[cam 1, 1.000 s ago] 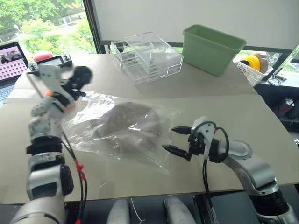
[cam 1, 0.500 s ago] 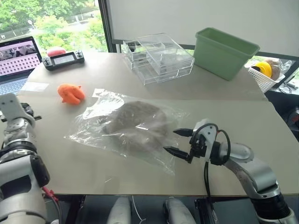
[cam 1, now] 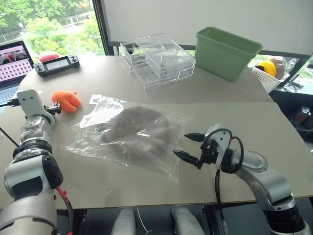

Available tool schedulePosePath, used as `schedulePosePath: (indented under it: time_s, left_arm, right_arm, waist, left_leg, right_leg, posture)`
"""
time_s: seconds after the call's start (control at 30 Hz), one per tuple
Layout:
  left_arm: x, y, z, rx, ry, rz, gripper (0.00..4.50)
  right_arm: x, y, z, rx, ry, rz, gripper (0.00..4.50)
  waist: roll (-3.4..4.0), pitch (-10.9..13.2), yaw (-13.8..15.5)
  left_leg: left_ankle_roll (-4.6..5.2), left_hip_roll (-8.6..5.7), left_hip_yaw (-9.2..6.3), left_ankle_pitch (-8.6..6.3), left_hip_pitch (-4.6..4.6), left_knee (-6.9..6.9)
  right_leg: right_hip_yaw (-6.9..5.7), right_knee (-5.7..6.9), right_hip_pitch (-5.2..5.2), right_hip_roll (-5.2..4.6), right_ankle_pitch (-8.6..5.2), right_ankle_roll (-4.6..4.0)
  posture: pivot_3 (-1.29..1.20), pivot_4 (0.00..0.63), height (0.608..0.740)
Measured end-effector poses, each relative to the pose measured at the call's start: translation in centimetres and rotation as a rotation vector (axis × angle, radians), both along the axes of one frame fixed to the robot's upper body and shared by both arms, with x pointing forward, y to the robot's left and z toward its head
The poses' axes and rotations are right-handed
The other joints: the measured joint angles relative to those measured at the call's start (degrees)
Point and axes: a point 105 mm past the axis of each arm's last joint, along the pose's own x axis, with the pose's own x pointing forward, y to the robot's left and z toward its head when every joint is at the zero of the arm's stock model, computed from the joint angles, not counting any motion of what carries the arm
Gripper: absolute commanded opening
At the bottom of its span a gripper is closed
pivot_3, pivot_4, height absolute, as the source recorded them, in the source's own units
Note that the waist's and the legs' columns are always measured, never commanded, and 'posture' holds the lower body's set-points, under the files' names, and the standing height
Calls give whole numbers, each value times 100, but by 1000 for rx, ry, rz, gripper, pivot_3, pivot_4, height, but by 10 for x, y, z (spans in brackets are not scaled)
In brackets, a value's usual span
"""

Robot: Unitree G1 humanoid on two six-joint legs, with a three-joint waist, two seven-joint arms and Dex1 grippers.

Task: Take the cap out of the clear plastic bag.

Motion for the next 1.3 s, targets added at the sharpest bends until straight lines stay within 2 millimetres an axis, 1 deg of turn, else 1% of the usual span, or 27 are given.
schedulePosePath:
  time_s: [0.17, 0.27, 0.37, 0.43, 0.53, 0.6, 0.63, 0.7, 0.77, 0.83, 0.87, 0.9, 1.07, 1.13, 1.17, 1.23, 1.3]
  left_arm:
    - [3, -4, 3, -10, -16, -43, 4454]
    - [5, -9, 8, -26, -43, -103, 4454]
    - [10, -22, 24, -19, -116, -243, 4454]
    - [12, -39, 44, -5, -199, -413, 4454]
    - [9, -48, 59, 12, -252, -528, 4454]
    - [-2, -53, 58, 33, -242, -661, 4454]
    - [-11, -56, 51, 41, -207, -744, 4454]
    - [-33, -63, 28, 16, -99, -911, 4454]
    - [-52, -68, 7, -32, -1, -1009, 4454]
    - [-83, -70, -18, -84, 150, -1106, 4454]
    - [-90, -71, -21, -103, 178, -1125, 4454]
    - [-95, -74, -21, -118, 192, -1146, 4454]
    - [-107, -78, 4, -82, 151, -1178, 4454]
    - [-116, -78, 7, -82, 139, -1182, 4454]
    - [-122, -77, 7, -83, 137, -1180, 4454]
    - [-130, -77, 6, -78, 135, -1182, 4454]
    - [-139, -75, 8, -62, 129, -1178, 4454]
  right_arm:
    - [0, 1, 2, 0, -3, 8, 4500]
    - [-4, 7, 7, 26, 16, 50, 4500]
    - [-8, 17, 25, 76, 0, 114, 4500]
    - [-10, 22, 39, 100, -23, 146, 4500]
    - [-10, 24, 41, 111, -14, 154, 4500]
    - [-11, 27, 43, 129, -8, 167, 4500]
    - [-11, 29, 44, 131, -7, 173, 4500]
    - [-12, 32, 43, 125, 1, 185, 4500]
    - [-13, 36, 42, 120, 10, 206, 4500]
    - [-14, 42, 41, 118, 18, 239, 4500]
    - [-15, 44, 40, 116, 25, 247, 4500]
    - [-15, 46, 38, 113, 34, 259, 4500]
    - [-7, 67, 38, 89, 22, 293, 4500]
    - [-4, 74, 35, 69, 22, 292, 4500]
    - [-2, 78, 32, 60, 26, 288, 4500]
    - [-2, 85, 27, 49, 36, 292, 4500]
    - [-2, 98, 25, 47, 41, 314, 4500]
  waist:
    - [0, 0, -3]
    - [0, 0, -10]
    - [-1, 1, -20]
    - [-1, 1, -20]
    - [-1, 1, -20]
    - [0, 1, -69]
    - [1, 1, -109]
    - [2, 1, -184]
    - [3, 2, -209]
    - [3, 2, -230]
    - [2, 3, -215]
    - [1, 3, -181]
    - [1, 4, -101]
    - [1, 5, -121]
    - [1, 5, -128]
    - [1, 5, -145]
    - [2, 5, -181]
  left_leg:
    - [0, 0, 0, 0, 0, 0]
    - [0, 0, 0, 0, -1, 0]
    - [0, 0, 0, 0, -2, 1]
    - [0, 1, -1, 0, -1, 1]
    - [0, 1, -2, 0, -2, -1]
    - [0, 2, 3, 0, -1, -4]
    - [0, 4, 3, 0, 1, -4]
    - [0, 8, 4, 0, 6, -6]
    - [0, 13, 5, 0, 9, -5]
    - [1, 18, 5, 0, 10, -5]
    - [1, 22, 4, 0, 11, -5]
    - [1, 24, 1, 0, 11, -3]
    - [1, 26, 3, 0, 14, 8]
    - [1, 27, 6, 0, 14, 2]
    - [1, 29, 5, 0, 14, -2]
    - [1, 30, 5, 0, 13, -9]
    - [1, 32, 7, 0, 13, -12]
  right_leg:
    - [0, 1, 0, 0, 0, 0]
    - [0, 1, -1, 0, 0, 0]
    - [0, 2, 0, 0, 0, -1]
    - [-2, 2, 1, 0, 0, -1]
    - [-2, 0, -1, 0, 0, -1]
    - [4, 2, -2, 0, 1, -2]
    - [3, 5, -4, 0, 1, -3]
    - [3, 12, -4, 1, 1, -3]
    - [2, 17, -5, 5, 1, -4]
    - [2, 21, -6, 9, -2, -8]
    - [0, 22, -6, 12, -4, -12]
    - [-4, 26, -7, 13, -5, -13]
    - [-9, 30, -3, 13, -10, -8]
    - [-8, 31, -7, 13, -9, -16]
    - [-8, 31, -10, 13, -11, -24]
    - [-9, 33, -17, 13, -13, -30]
    - [-9, 38, -21, 14, -15, -35]
  posture:
    - [0, 150, 735]
    - [0, 150, 735]
    - [0, 150, 735]
    - [0, 150, 735]
    - [0, 150, 735]
    - [0, 150, 735]
    - [0, 150, 735]
    - [0, 150, 735]
    - [0, 150, 735]
    - [0, 150, 735]
    - [0, 150, 735]
    - [0, 150, 735]
    - [0, 150, 735]
    - [0, 150, 735]
    - [0, 150, 735]
    - [0, 150, 735]
    - [0, 150, 735]
